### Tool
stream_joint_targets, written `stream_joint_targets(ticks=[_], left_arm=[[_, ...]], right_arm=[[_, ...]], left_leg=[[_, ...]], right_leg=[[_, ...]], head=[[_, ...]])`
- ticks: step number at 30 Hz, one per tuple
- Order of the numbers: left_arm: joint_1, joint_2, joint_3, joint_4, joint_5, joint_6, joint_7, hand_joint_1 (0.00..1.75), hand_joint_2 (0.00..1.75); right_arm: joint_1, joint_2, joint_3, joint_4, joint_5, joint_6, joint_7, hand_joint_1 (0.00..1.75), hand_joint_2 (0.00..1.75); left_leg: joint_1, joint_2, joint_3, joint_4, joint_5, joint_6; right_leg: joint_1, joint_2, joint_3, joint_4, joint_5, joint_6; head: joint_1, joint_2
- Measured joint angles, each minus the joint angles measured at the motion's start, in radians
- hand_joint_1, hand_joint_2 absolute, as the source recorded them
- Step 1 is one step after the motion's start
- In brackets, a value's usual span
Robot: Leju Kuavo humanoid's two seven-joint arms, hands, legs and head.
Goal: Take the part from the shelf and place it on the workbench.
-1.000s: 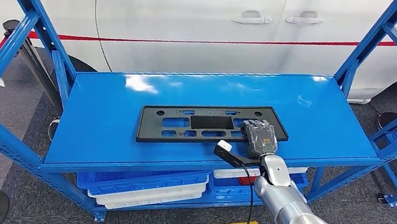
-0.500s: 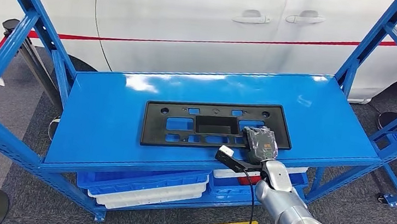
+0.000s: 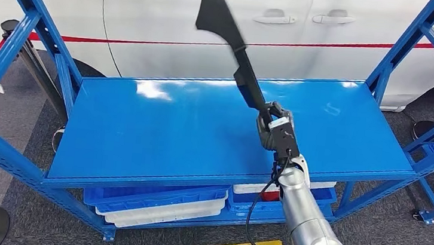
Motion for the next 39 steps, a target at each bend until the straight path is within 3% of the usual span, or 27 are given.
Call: stream_joint_targets(ticks=[6, 12, 19, 22, 27, 31, 35, 39], left_arm=[[0.000, 0.000, 0.000, 0.000, 0.001, 0.004, 0.000, 0.00, 0.00], [0.000, 0.000, 0.000, 0.000, 0.001, 0.005, 0.000, 0.00, 0.00], [0.003, 0.000, 0.000, 0.000, 0.002, 0.083, -0.027, 0.00, 0.00], [0.003, -0.001, 0.001, 0.000, 0.016, 0.154, -0.089, 0.00, 0.00], [-0.006, -0.008, 0.032, 0.000, 0.122, 0.253, -0.313, 0.00, 0.00], [-0.012, -0.011, 0.052, 0.000, 0.138, 0.257, -0.356, 0.00, 0.00], [-0.013, -0.013, 0.067, 0.000, 0.167, 0.232, -0.427, 0.00, 1.75], [-0.014, -0.013, 0.092, 0.000, 0.198, 0.187, -0.500, 0.00, 1.75]], right_arm=[[0.000, 0.010, 0.005, -0.123, -0.183, 0.102, 0.012, 1.75, 1.75], [0.000, 0.012, 0.005, -0.199, -0.279, 0.157, 0.026, 1.75, 1.75], [0.047, 0.028, -0.001, -0.385, -0.776, 0.372, 0.145, 1.75, 1.75], [0.091, 0.041, -0.004, -0.506, -0.874, 0.392, 0.163, 1.75, 1.75], [0.171, 0.059, -0.004, -0.694, -0.866, 0.397, 0.151, 1.75, 1.75], [0.199, 0.064, -0.003, -0.774, -0.855, 0.399, 0.146, 1.75, 1.75], [0.211, 0.068, -0.003, -0.814, -0.844, 0.403, 0.138, 1.75, 1.75], [0.213, 0.070, -0.002, -0.836, -0.824, 0.411, 0.122, 1.75, 1.75]], left_leg=[[0.000, 0.000, -0.004, 0.000, 0.000, 0.000], [0.000, -0.001, -0.006, 0.000, 0.000, 0.000], [0.000, -0.001, -0.006, 0.000, 0.000, 0.000], [0.000, -0.001, -0.007, 0.000, 0.000, 0.000], [0.000, -0.001, -0.009, 0.000, 0.000, 0.000], [0.000, 0.000, -0.008, 0.000, 0.000, 0.000], [0.000, -0.001, -0.008, 0.000, 0.000, 0.000], [0.000, -0.001, -0.008, 0.000, 0.000, 0.000]], right_leg=[[0.000, 0.000, -0.004, 0.000, 0.000, 0.000], [0.000, 0.000, -0.006, 0.000, 0.000, 0.000], [0.000, 0.000, -0.007, 0.000, 0.000, 0.000], [0.000, 0.000, -0.008, 0.000, 0.000, 0.000], [0.000, 0.000, -0.009, 0.000, 0.000, 0.000], [0.000, 0.000, -0.009, 0.000, 0.000, 0.000], [0.000, 0.000, -0.009, 0.000, 0.000, 0.000], [0.000, 0.000, -0.008, 0.000, 0.000, 0.000]], head=[[0.000, 0.000], [0.000, 0.000], [0.000, 0.000], [0.000, 0.000], [0.000, 0.000], [0.000, 0.000], [0.000, 0.000], [0.000, 0.000]])
